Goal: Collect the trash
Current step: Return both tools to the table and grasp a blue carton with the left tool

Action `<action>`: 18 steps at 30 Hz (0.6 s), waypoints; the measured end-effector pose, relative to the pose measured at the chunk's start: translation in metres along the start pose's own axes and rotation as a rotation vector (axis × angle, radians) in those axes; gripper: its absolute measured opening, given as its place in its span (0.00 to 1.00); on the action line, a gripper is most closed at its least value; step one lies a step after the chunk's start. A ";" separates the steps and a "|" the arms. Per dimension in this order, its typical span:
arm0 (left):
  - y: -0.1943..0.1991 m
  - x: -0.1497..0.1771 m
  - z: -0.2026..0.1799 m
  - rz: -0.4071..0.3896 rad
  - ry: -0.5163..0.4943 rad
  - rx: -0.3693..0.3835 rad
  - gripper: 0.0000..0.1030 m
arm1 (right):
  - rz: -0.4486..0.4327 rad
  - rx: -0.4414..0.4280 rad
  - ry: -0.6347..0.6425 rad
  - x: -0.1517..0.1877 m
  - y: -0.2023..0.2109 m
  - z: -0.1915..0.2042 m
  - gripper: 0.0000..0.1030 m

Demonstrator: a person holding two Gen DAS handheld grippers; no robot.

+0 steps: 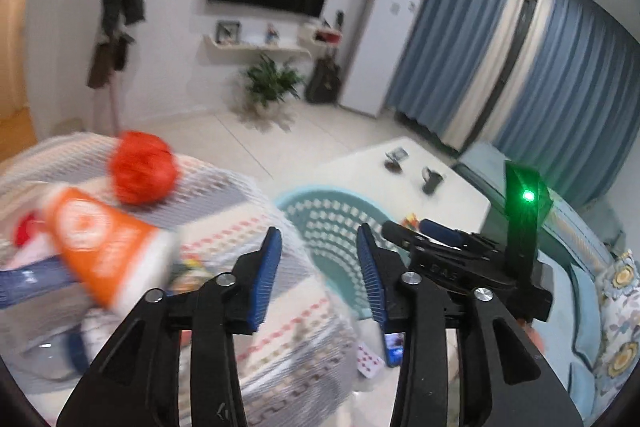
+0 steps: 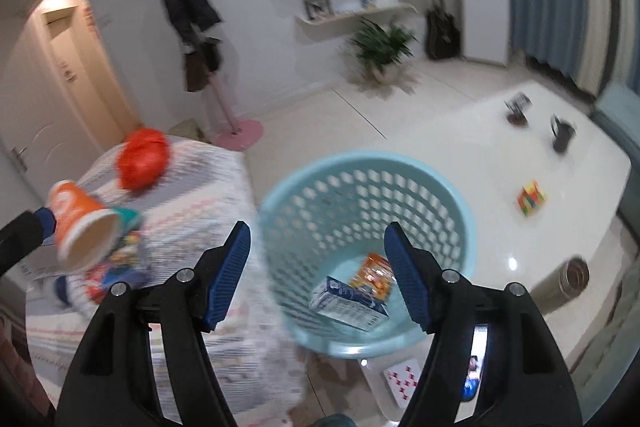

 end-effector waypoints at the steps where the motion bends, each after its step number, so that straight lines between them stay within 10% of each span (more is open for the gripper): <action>1: 0.011 -0.001 0.006 -0.020 0.004 -0.015 0.41 | -0.014 -0.015 0.027 -0.003 0.006 0.015 0.64; 9: 0.095 -0.001 0.091 -0.122 0.081 -0.219 0.56 | -0.021 -0.170 0.205 -0.010 0.015 0.126 0.64; 18: 0.108 0.016 0.168 -0.037 0.133 -0.351 0.74 | 0.100 -0.277 0.281 -0.007 -0.039 0.206 0.74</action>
Point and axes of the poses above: each gripper's, at about its wrist camera, not at the fingertips, and y roughly against the way its jaws point, z to its left, x to its underside, the point moved 5 cm from there along -y, roughly the way its jaws point, and after that the axes turned 4 degrees about z, right-handed, at the moved point
